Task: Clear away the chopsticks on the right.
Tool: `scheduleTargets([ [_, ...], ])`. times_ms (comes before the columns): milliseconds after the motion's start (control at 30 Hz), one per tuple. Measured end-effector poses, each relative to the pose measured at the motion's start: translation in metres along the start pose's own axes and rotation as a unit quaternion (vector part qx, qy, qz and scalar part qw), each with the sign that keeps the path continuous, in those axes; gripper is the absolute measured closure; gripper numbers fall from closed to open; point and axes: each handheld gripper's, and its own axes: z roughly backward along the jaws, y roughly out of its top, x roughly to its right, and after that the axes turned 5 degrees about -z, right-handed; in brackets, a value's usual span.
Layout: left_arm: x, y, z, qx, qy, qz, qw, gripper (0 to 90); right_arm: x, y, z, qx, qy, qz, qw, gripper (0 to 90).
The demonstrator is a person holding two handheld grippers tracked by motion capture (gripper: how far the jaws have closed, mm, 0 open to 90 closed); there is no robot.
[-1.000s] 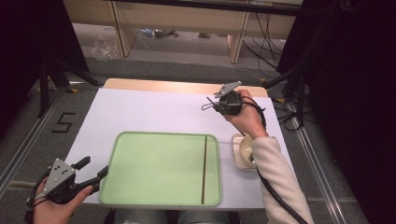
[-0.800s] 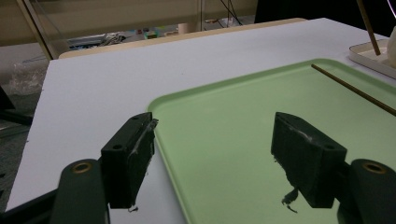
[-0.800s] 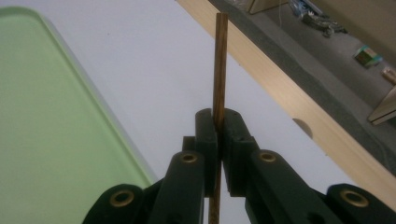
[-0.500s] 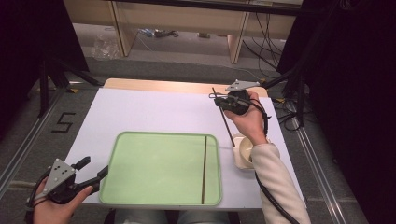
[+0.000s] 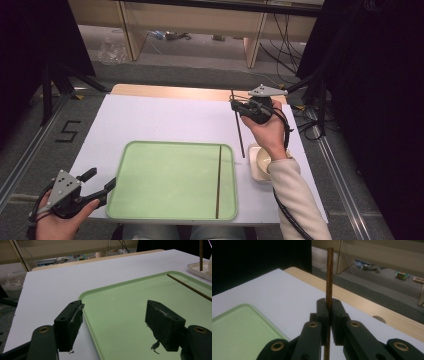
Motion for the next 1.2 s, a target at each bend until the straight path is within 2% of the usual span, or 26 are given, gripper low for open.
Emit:
scheduleTargets([
  [33, 0.000, 0.000, 0.000, 0.000, 0.000, 0.000, 1.0000, 29.8, 0.001, 0.001, 0.002, 0.002, -0.002, 0.001, 1.0000, 87.0],
  [67, 0.000, 0.000, 0.000, 0.001, 0.000, 0.001, 1.0000, 29.8, 0.000, 0.000, 0.001, 0.004, 0.004, -0.006, 1.0000, 87.1],
  [100, 0.000, 0.000, 0.000, 0.001, 0.000, 0.001, 1.0000, 29.8, -0.002, 0.000, 0.002, 0.006, -0.001, -0.025, 0.9997, 87.1],
  [133, 0.000, 0.000, 0.000, 0.001, 0.000, 0.001, 1.0000, 29.8, -0.002, 0.000, 0.002, 0.006, -0.001, -0.025, 0.9997, 87.1],
  [167, 0.000, 0.000, 0.000, 0.001, 0.000, 0.001, 1.0000, 29.8, -0.003, 0.000, 0.003, 0.002, 0.003, -0.035, 0.9994, 87.1],
  [200, 0.000, 0.000, 0.000, 0.000, 0.000, 0.000, 1.0000, 29.8, -0.002, 0.000, 0.003, 0.008, -0.004, -0.034, 0.9994, 87.0],
  [300, 0.000, 0.000, 0.000, 0.001, -0.001, 0.001, 1.0000, 29.8, -0.002, 0.000, 0.004, 0.008, 0.002, -0.044, 0.9990, 87.0],
  [367, 0.000, 0.000, 0.000, 0.000, -0.001, 0.000, 1.0000, 29.9, -0.003, 0.000, 0.003, 0.002, 0.002, -0.062, 0.9980, 87.1],
  [433, 0.000, 0.000, 0.000, 0.001, -0.001, 0.001, 1.0000, 29.9, -0.003, -0.001, 0.003, -0.001, -0.005, -0.065, 0.9979, 87.0],
  [500, 0.000, 0.000, 0.000, 0.001, -0.001, 0.001, 1.0000, 29.9, -0.005, -0.002, 0.001, -0.003, 0.001, -0.085, 0.9964, 87.1],
  [567, 0.000, 0.000, 0.000, 0.001, -0.001, 0.001, 1.0000, 29.9, -0.006, -0.002, 0.001, -0.006, -0.001, -0.089, 0.9960, 87.0],
  [633, 0.000, 0.000, 0.000, 0.001, -0.002, 0.001, 1.0000, 29.9, -0.009, -0.002, 0.000, -0.013, -0.003, -0.108, 0.9940, 87.1],
  [800, 0.000, 0.000, 0.000, 0.002, -0.002, 0.001, 1.0000, 29.9, -0.011, -0.003, -0.001, -0.021, -0.011, -0.129, 0.9913, 87.1],
  [833, 0.000, 0.000, 0.000, 0.002, -0.002, 0.001, 1.0000, 30.0, -0.012, -0.003, 0.000, -0.027, -0.011, -0.146, 0.9888, 87.0],
  [867, 0.000, 0.000, 0.000, 0.002, -0.002, 0.001, 1.0000, 30.0, -0.012, -0.003, 0.000, -0.027, -0.011, -0.146, 0.9888, 87.0],
  [900, -0.001, 0.000, 0.000, 0.003, -0.004, 0.001, 1.0000, 30.0, -0.013, -0.003, -0.001, -0.033, -0.011, -0.156, 0.9872, 87.1],
  [1133, 0.000, 0.000, 0.000, 0.001, -0.002, 0.001, 1.0000, 30.0, -0.014, -0.005, -0.002, -0.048, -0.021, -0.179, 0.9824, 87.0],
  [1167, 0.000, 0.000, 0.000, 0.001, -0.002, 0.001, 1.0000, 29.9, -0.016, -0.007, -0.003, -0.057, -0.025, -0.193, 0.9793, 87.0],
  [1200, 0.000, 0.000, 0.000, 0.001, -0.002, 0.001, 1.0000, 30.0, -0.015, -0.007, -0.004, -0.058, -0.024, -0.190, 0.9797, 87.0],
])
